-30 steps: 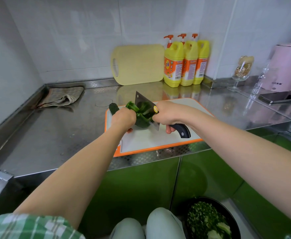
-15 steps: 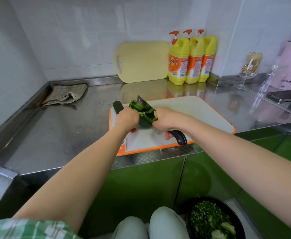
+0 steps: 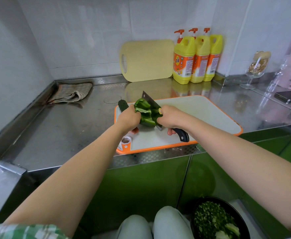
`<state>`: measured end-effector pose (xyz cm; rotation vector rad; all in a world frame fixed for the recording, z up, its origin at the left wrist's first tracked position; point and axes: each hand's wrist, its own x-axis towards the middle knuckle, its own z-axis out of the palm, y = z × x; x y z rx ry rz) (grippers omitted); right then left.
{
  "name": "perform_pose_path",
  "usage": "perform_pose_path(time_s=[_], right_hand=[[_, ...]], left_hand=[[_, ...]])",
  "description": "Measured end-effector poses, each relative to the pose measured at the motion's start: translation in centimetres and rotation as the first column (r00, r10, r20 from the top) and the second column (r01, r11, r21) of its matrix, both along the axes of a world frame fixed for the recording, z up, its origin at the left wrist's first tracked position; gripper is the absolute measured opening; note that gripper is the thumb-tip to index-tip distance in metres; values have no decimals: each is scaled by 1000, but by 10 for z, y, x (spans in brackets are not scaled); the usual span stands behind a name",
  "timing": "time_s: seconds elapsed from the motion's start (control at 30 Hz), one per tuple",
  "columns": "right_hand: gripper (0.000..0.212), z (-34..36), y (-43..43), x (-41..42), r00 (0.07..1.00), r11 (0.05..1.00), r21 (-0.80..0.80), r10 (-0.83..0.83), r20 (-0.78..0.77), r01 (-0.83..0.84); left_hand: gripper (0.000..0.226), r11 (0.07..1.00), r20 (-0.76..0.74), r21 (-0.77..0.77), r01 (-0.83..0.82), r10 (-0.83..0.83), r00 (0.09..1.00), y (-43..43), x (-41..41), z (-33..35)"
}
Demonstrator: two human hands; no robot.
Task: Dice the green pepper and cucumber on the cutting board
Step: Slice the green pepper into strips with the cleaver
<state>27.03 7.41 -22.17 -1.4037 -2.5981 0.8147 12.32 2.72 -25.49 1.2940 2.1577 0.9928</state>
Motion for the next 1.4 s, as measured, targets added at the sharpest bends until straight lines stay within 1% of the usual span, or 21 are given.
perform_pose_path(time_s=[0.1, 0.2, 0.33, 0.4, 0.47, 0.53, 0.6, 0.67, 0.7, 0.8, 0.83, 0.87, 0.9, 0.93, 0.97, 1.0, 1.07, 1.17, 1.23, 1.3, 1.4], right_hand=[[6, -8, 4, 7, 995, 999, -29, -29, -96, 27], [11, -11, 6, 16, 967, 1000, -27, -21, -253, 15], [8, 5, 17, 24, 840, 992, -54, -127, -527, 116], [7, 10, 22, 30, 774, 977, -119, -212, -597, 176], [12, 6, 23, 36, 711, 958, -197, -288, -642, 210], [16, -3, 20, 41, 646, 934, -285, -354, -677, 213], [13, -12, 17, 42, 579, 928, -319, -369, -727, 191], [24, -14, 15, 42, 528, 937, -301, -349, -774, 177], [27, -13, 14, 43, 510, 938, -300, -347, -787, 175], [17, -12, 18, 48, 487, 918, -353, -396, -778, 183], [18, -13, 22, 51, 491, 905, -366, -424, -761, 216], [19, -14, 26, 54, 492, 894, -367, -448, -747, 257], [19, -16, 31, 59, 483, 881, -369, -471, -738, 296], [18, -19, 35, 63, 467, 868, -372, -492, -735, 329], [17, -20, 39, 67, 455, 853, -379, -514, -727, 357], [16, -22, 44, 71, 449, 842, -385, -530, -719, 378], [14, -25, 52, 78, 463, 829, -400, -552, -694, 391], [16, -31, 60, 84, 493, 822, -408, -566, -660, 397], [10, -33, 61, 85, 523, 824, -398, -565, -638, 404], [7, -33, 60, 85, 562, 841, -369, -539, -627, 396], [17, -35, 60, 81, 616, 868, -332, -497, -612, 370]], left_hand=[[16, 993, 102, 85, -79, 70, 992, -3, 0, -4], [25, 985, 173, 137, -105, 81, 982, -5, -3, -3], [30, 981, 329, 160, -106, 48, 943, -5, -1, 2], [33, 971, 511, 178, -157, 45, 858, -4, 5, 3], [35, 954, 695, 207, -219, 15, 719, -2, 12, 4], [32, 948, 798, 229, -222, -52, 600, 0, 20, 8], [34, 953, 840, 240, -186, -107, 532, 4, 31, 12], [35, 956, 856, 253, -151, -148, 496, 10, 46, 16], [33, 956, 848, 267, -126, -171, 502, 11, 54, 20], [28, 951, 810, 302, -69, -218, 544, 18, 71, 24], [27, 958, 770, 287, -28, -213, 602, 20, 73, 26], [28, 968, 675, 247, 36, -199, 710, 21, 73, 27], [31, 976, 501, 186, 109, -190, 845, 23, 70, 26], [33, 979, 280, 126, 159, -189, 941, 26, 67, 23], [34, 980, 49, 99, 172, -178, 983, 28, 63, 19], [34, 980, -154, 103, 170, -154, 976, 32, 59, 14], [41, 969, -426, 115, 218, -150, 892, 40, 51, 2], [45, 943, -681, -112, 313, -302, 668, 51, 45, -10], [39, 936, -775, -192, 296, -330, 539, 52, 44, -12], [36, 944, -843, -192, 270, -299, 446, 49, 39, -9], [33, 954, -888, -208, 214, -276, 368, 37, 22, -3]])
